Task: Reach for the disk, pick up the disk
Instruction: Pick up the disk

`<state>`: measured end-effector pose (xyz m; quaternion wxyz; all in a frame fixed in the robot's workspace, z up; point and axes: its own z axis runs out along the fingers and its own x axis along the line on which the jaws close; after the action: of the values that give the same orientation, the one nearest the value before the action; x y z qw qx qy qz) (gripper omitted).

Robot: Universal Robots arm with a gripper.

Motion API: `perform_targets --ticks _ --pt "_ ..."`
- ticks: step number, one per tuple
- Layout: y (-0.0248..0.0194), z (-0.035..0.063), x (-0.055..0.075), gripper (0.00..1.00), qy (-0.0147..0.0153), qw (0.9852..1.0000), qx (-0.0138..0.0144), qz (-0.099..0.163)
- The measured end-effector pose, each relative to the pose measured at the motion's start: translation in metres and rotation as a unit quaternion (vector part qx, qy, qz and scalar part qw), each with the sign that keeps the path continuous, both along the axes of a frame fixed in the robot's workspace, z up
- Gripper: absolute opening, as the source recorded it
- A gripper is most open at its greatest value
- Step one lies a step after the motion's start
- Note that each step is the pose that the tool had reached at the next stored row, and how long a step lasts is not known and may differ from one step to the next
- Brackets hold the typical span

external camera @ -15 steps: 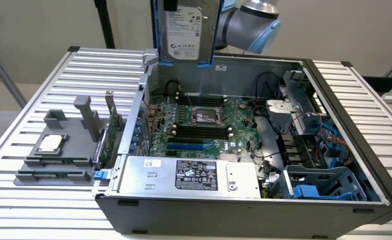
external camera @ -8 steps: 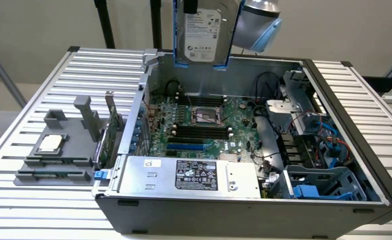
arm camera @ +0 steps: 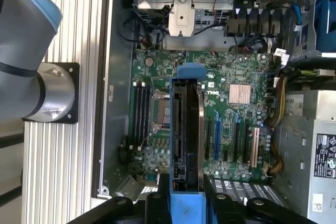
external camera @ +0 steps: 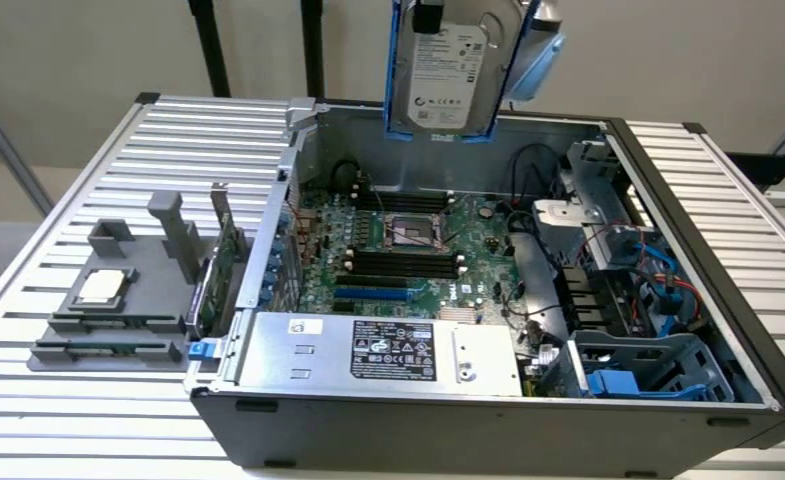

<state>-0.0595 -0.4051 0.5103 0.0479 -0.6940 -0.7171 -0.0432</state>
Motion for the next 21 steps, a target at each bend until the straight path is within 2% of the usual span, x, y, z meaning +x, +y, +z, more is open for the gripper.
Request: perform_targets --ticks 7,11,15,21 --pt "-0.0111 -0.0014 0.029 0.33 -0.0015 1.0000 0.0001 0.000" --pt "-0.0157 -0.0034 0.044 0.33 -0.0027 1.0000 0.0002 0.000" --pt "-0.0217 -0.0037 0.054 0.33 -0.0053 1.0000 0.0002 0.000" --pt "-0.0328 0.0018 0.068 0.33 -0.0053 1.0000 0.0002 0.000"
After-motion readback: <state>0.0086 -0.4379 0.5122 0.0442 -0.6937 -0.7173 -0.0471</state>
